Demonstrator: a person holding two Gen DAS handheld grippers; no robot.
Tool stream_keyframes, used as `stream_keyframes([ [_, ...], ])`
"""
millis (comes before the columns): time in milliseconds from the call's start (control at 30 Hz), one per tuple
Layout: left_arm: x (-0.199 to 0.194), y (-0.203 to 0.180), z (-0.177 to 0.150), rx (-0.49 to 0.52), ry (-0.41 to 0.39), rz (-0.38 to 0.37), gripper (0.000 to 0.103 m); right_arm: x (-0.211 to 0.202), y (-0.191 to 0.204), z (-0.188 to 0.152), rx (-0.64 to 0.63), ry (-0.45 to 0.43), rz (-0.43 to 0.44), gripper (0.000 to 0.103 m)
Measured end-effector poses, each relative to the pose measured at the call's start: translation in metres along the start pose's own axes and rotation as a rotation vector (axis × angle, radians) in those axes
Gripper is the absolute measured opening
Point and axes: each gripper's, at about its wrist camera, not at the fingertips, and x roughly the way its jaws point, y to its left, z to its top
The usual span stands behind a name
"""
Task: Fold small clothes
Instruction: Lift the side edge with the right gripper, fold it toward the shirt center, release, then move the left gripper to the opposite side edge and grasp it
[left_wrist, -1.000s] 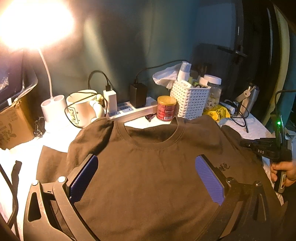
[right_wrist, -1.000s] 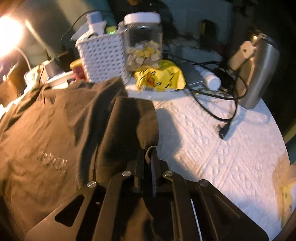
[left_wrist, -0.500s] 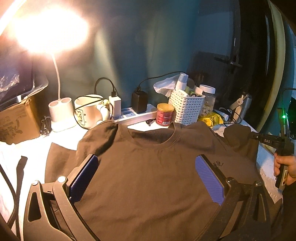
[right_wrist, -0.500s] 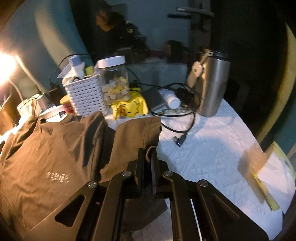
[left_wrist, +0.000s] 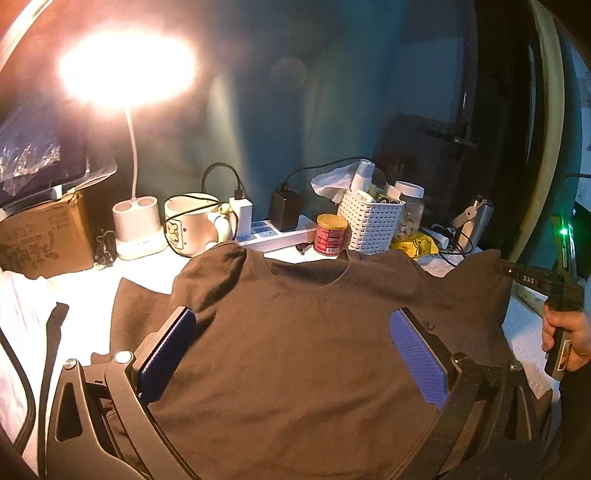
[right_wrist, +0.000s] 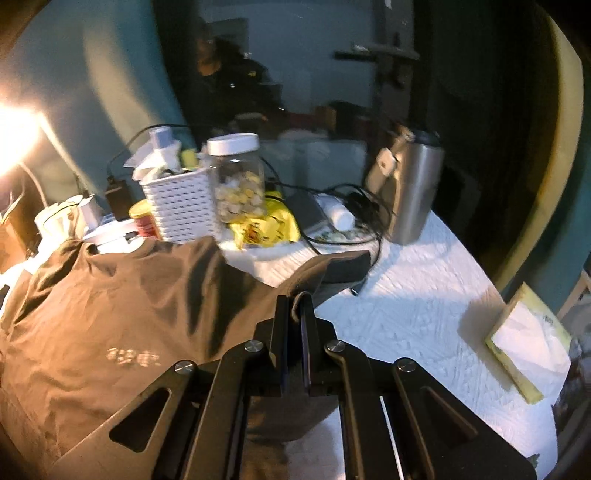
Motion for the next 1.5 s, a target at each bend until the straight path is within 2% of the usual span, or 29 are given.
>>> stream_keyframes([
  [300, -0.024, 0.031, -0.014, -0.036, -0.017, -0.009, 0.103, -0.007, 0.055, 0.001, -0.084, 0.017, 0.046, 0.006],
  [633, -0.036, 0.06, -0.032, -0.061, -0.024, -0.025, 0.103, 0.015, 0.12, -0.026, -0.178, 0.119, 0.071, 0.006],
  [867, -0.036, 0.068, -0.035, -0.073, -0.018, -0.042, 0.103, 0.033, 0.145, -0.043, -0.164, 0.214, 0.117, 0.007],
  [933, -0.036, 0.069, -0.035, -0.074, -0.02, -0.042, 0.103, 0.036, 0.15, -0.045, -0.171, 0.234, 0.131, 0.011],
  [1033, -0.037, 0.068, -0.035, -0.073, -0.019, -0.039, 0.103, 0.038, 0.161, -0.05, -0.198, 0.266, 0.202, 0.013],
  [1067, -0.037, 0.067, -0.035, -0.072, -0.019, -0.038, 0.103, 0.038, 0.166, -0.051, -0.216, 0.275, 0.222, 0.015],
  [1100, -0.037, 0.067, -0.035, -0.072, -0.019, -0.038, 0.103, 0.037, 0.17, -0.052, -0.231, 0.274, 0.23, 0.025],
  [1133, -0.038, 0.066, -0.035, -0.07, -0.018, -0.034, 0.103, 0.034, 0.172, -0.053, -0.244, 0.271, 0.236, 0.036],
  [1200, -0.038, 0.065, -0.034, -0.069, -0.017, -0.029, 0.103, 0.028, 0.171, -0.052, -0.249, 0.254, 0.245, 0.041],
  [1400, -0.034, 0.056, -0.031, -0.057, -0.008, -0.033, 0.103, 0.007, 0.133, -0.043, -0.183, 0.196, 0.192, 0.041],
  [1500, -0.031, 0.049, -0.03, -0.045, 0.002, -0.042, 0.103, 0.004, 0.111, -0.048, -0.143, 0.202, 0.164, 0.041],
])
